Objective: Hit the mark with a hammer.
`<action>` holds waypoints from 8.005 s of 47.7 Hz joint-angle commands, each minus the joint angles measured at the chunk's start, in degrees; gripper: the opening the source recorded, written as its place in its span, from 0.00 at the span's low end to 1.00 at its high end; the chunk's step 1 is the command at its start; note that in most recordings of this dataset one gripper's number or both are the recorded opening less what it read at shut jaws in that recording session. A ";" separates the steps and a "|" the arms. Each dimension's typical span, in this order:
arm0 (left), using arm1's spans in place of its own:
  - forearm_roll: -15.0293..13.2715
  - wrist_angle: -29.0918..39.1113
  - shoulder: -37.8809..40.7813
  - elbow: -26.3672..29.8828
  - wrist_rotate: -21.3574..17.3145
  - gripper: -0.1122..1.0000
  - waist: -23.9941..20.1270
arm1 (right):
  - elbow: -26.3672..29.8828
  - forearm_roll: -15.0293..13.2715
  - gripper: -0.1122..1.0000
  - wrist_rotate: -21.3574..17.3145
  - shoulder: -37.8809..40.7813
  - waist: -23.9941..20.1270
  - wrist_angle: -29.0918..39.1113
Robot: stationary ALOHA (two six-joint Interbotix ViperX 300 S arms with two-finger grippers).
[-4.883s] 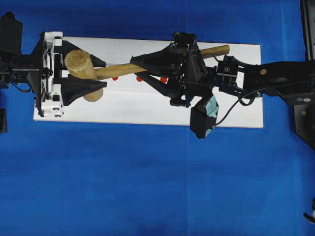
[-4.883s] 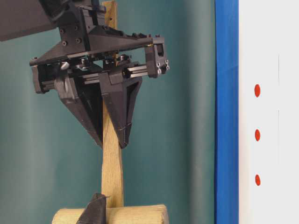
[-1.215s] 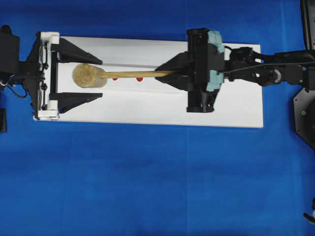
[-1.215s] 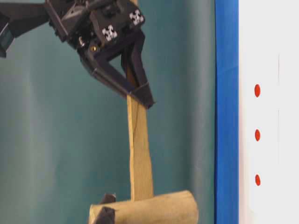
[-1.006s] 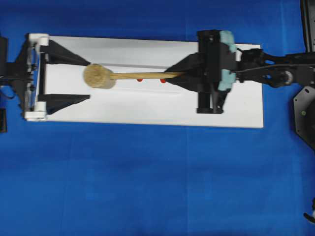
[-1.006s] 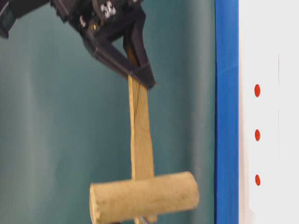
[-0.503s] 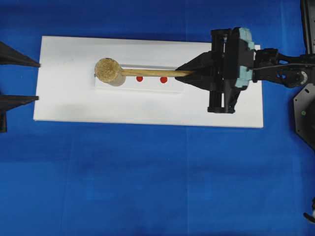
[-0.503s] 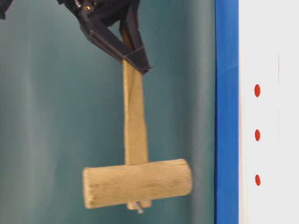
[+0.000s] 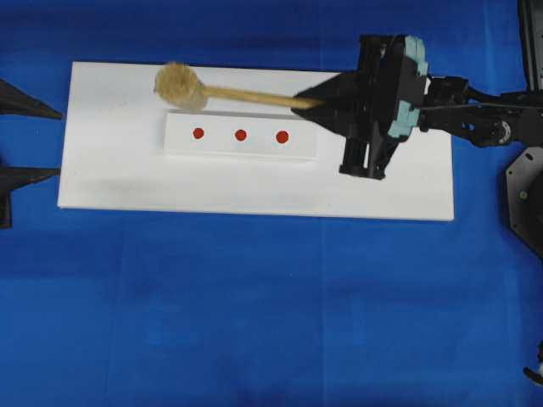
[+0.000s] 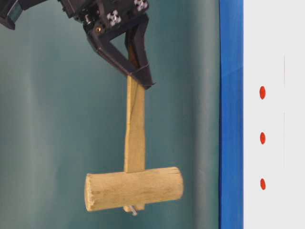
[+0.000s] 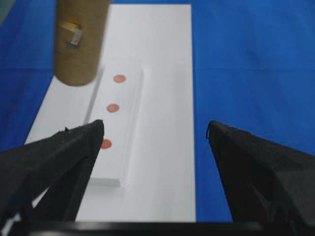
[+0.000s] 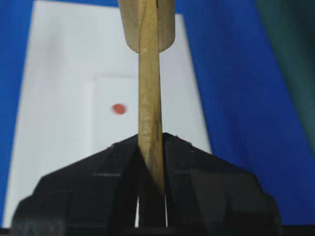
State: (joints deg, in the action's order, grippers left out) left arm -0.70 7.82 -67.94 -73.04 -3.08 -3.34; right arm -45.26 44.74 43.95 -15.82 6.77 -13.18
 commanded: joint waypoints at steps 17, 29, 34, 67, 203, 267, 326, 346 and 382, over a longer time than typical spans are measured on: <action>0.00 -0.35 0.62 0.44 0.00 0.85 -0.18 | 3.08 0.35 0.12 -0.35 1.67 0.00 -0.35; 0.00 -0.35 0.62 0.35 0.18 0.85 -0.18 | 1.76 2.55 0.12 -5.36 13.80 -0.62 0.97; 0.00 -0.35 0.62 0.26 0.18 0.85 -0.26 | 1.76 2.81 0.12 -7.21 17.31 -0.62 1.05; 0.00 -0.35 0.62 0.26 0.18 0.85 -1.05 | -4.83 0.44 0.12 -6.94 -3.16 -1.32 0.35; 0.00 -0.44 0.35 0.35 0.18 0.85 -1.49 | -17.05 2.29 0.12 -4.22 -20.83 -1.32 3.87; 0.00 -8.09 3.34 -0.62 0.18 0.85 -1.49 | 6.50 2.11 0.12 -4.22 5.10 -6.50 2.90; 0.26 -31.03 46.05 14.33 -2.29 0.93 -1.05 | 6.68 1.76 0.12 -4.31 5.01 -6.50 1.93; 0.26 -29.97 46.23 14.50 -2.72 0.51 -1.67 | 6.77 1.76 0.12 -4.39 5.01 -6.50 2.90; 0.09 -29.79 45.97 14.50 -2.46 0.51 -1.67 | 6.42 1.85 0.90 -4.31 4.57 -6.50 2.81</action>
State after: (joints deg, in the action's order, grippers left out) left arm -0.44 -21.62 -21.36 -59.68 -5.80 -4.92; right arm -40.17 46.67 39.55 -10.11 0.26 -9.76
